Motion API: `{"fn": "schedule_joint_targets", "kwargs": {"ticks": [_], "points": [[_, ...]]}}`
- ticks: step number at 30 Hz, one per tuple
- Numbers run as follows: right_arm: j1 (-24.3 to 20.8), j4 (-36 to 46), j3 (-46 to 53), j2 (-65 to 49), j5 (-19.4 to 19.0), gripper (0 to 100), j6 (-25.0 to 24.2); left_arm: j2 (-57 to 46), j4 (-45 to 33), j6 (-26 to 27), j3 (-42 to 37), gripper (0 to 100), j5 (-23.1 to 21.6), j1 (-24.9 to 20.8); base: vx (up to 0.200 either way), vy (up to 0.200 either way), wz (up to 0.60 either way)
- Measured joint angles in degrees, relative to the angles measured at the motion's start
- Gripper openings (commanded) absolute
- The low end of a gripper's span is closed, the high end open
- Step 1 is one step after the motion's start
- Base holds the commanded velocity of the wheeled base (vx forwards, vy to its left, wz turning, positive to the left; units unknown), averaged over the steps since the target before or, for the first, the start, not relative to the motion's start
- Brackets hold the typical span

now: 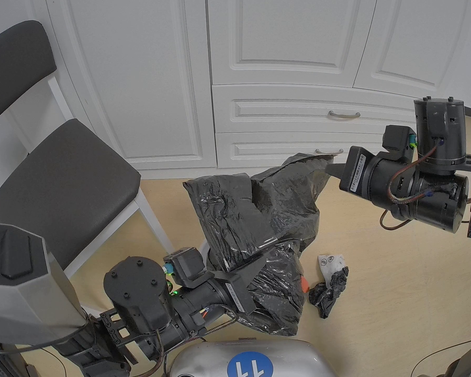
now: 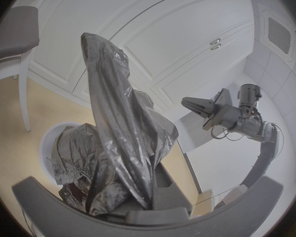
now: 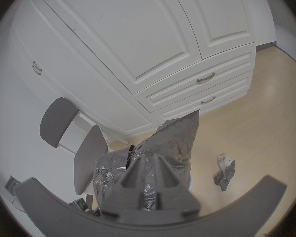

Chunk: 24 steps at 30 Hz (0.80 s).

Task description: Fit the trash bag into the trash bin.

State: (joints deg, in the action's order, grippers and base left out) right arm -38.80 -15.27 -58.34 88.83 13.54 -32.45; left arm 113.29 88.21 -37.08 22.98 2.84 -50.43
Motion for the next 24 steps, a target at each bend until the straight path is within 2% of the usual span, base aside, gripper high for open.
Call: {"fn": "schedule_joint_targets", "kwargs": {"ticks": [8,17,24], "points": [[2.4,-0.1,0.3,-0.2,-0.1,0,1.2,0.9,0.0,-0.6,0.6,0,-0.2,-1.6,0.000,0.000,0.00],[3.6,-0.1,0.3,-0.3,-0.2,0,1.3,7.9,0.1,-1.7,5.2,0,-0.2,2.4,0.000,0.000,0.00],[5.0,-0.2,0.3,0.1,-1.3,0,1.5,9.8,0.0,0.4,1.9,0,-2.7,5.2,0.000,0.000,0.00]]}}
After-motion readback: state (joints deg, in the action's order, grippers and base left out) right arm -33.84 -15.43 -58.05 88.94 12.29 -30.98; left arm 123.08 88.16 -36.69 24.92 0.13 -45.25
